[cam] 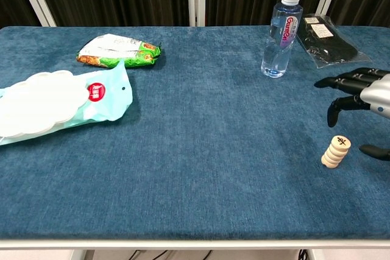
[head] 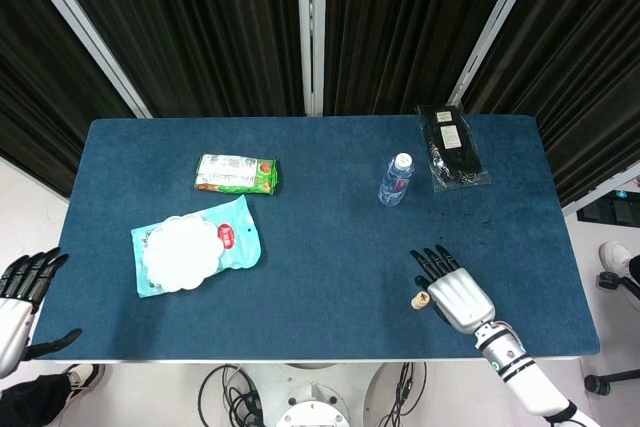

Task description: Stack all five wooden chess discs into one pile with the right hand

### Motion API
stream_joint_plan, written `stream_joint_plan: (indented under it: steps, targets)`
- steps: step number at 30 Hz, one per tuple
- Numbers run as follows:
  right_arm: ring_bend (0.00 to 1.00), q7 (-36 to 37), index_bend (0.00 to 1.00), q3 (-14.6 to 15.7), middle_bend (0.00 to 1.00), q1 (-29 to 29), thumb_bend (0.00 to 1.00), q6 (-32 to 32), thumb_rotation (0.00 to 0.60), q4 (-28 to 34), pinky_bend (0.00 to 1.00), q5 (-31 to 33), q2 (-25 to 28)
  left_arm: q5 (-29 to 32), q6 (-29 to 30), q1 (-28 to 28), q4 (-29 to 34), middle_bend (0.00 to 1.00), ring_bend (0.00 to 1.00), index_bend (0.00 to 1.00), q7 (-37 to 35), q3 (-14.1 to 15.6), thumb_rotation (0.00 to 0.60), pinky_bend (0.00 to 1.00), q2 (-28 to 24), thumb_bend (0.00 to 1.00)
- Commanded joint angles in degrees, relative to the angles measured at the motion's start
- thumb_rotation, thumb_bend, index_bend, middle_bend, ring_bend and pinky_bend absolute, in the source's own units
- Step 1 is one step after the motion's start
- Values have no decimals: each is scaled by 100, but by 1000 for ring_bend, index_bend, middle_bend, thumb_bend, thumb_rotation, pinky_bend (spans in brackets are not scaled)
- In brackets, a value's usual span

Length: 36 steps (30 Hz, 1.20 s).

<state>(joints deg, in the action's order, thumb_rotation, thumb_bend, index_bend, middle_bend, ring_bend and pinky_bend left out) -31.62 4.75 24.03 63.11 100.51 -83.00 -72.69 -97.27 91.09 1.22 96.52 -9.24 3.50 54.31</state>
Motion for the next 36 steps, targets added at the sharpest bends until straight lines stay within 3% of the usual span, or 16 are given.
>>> stream_joint_plan:
  steps: [1,7,36]
  targets:
    - [0,29,329,46,17,-17,295,-74,600,0,0,39,34,-2,7,-2,6,11,0,72,7,-1,600,0,1,0]
    - [0,102,326,59,16,-72,356,-71,600,-31,0,40,40,-10,-1,0,9,11,0,72,30,3,600,0,8,0]
    - [0,76,324,-22,10,-154,349,-43,600,-56,0,-28,23,14,-8,2,5,11,0,72,19,-1,600,0,5,0]
